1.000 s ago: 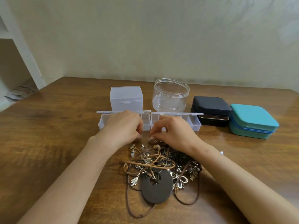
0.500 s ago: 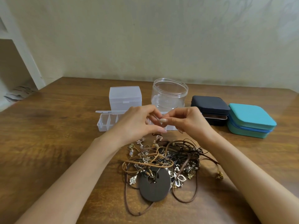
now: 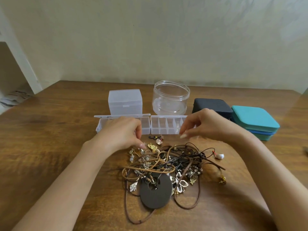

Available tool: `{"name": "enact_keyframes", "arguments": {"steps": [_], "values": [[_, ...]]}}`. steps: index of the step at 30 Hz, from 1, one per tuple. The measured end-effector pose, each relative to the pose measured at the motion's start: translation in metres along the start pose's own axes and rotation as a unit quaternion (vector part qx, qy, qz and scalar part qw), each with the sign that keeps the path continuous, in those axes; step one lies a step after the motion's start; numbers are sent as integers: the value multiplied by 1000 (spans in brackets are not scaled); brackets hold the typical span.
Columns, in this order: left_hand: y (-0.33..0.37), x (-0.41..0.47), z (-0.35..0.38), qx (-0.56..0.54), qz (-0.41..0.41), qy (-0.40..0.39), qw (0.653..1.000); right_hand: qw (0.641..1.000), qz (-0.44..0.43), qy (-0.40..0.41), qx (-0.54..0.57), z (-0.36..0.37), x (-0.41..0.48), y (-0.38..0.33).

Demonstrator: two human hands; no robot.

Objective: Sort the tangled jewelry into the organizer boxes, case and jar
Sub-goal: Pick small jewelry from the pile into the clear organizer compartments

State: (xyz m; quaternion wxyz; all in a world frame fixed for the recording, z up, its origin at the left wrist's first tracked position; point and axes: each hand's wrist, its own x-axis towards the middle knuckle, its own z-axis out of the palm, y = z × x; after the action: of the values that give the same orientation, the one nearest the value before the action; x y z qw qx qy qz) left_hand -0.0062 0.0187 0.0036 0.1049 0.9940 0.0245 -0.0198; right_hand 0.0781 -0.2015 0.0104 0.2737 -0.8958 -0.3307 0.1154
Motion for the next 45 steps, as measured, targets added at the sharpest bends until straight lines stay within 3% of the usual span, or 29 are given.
{"name": "enact_keyframes", "arguments": {"steps": [4, 6, 8, 10, 15, 21, 26, 30, 36, 41, 45], "values": [[-5, -1, -2, -24, -4, -55, 998, 995, -50, -86, 8, 13, 0, -8], [-7, 0, -4, -64, -6, -35, 997, 992, -63, -102, 25, 13, -1, -11], [-6, 1, -7, -125, 2, 14, 992, 997, -55, -61, 7, 5, -2, -9], [-4, 0, -9, -142, 11, 25, 989, 999, -17, -26, -22, -10, -6, -1], [-6, -1, -4, 42, -7, -16, 999, 977, 147, -129, -87, -31, -22, 18], [-4, 2, 1, 58, -4, -29, 998, 936, 262, -203, -116, -32, -30, 17], [8, 3, 3, -67, 93, 103, 988, 959, 228, -143, -86, -23, -22, 15], [15, 0, 5, -68, 143, 108, 982, 980, 173, -61, -83, -28, -39, 10], [12, 6, 8, 29, 93, 104, 990, 958, 199, -195, -66, -20, -87, 1], [13, 4, 8, 4, 98, 73, 993, 963, 179, -186, -72, -4, -88, -3], [11, 5, 9, -24, 94, 97, 991, 971, 167, -169, -31, 1, -83, 1]]}}
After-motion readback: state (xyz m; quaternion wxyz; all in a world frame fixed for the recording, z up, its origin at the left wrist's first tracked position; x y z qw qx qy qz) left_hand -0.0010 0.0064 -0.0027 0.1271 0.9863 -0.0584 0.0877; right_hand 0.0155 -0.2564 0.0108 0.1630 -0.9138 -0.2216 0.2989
